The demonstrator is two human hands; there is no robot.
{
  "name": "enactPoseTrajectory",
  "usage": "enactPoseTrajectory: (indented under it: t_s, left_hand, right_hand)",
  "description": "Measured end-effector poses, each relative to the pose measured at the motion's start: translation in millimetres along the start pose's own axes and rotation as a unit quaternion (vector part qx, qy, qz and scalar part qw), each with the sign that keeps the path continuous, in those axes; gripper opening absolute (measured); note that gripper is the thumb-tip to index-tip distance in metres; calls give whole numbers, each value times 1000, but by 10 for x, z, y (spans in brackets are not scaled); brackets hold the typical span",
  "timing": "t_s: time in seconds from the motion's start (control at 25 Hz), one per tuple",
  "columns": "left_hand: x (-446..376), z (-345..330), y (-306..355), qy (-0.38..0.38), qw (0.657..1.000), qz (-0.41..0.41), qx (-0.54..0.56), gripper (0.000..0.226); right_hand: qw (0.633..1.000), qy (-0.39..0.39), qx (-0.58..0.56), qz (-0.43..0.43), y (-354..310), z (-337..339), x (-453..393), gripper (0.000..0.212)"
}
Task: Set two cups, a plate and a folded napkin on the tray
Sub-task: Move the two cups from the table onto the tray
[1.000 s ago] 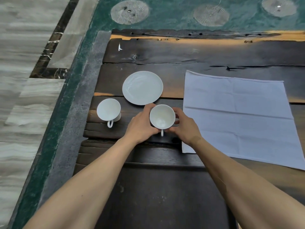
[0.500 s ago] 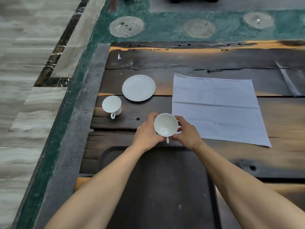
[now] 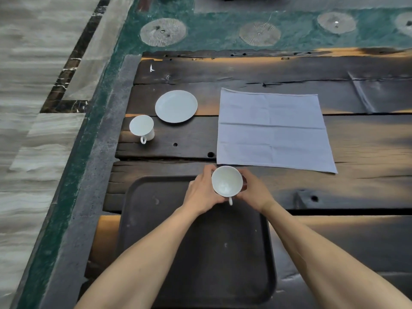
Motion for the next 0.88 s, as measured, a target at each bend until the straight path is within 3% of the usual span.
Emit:
enactPoseTrajectory:
  t_s: [0.88]
  left_hand:
    - [42,-626,-283,7,998,62,13,82]
  right_hand:
    - [999,-37,24,-24,605,-108,18,62]
Point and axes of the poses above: each hand's wrist, its own x-axis away from the middle knuckle, its own z-axis out of the back of the hand, y = z × x, the point moved 10 cm from there along -x, towards the middle knuckle, and after that the axes turned 4 degrees about z, right-handed, at the moved point
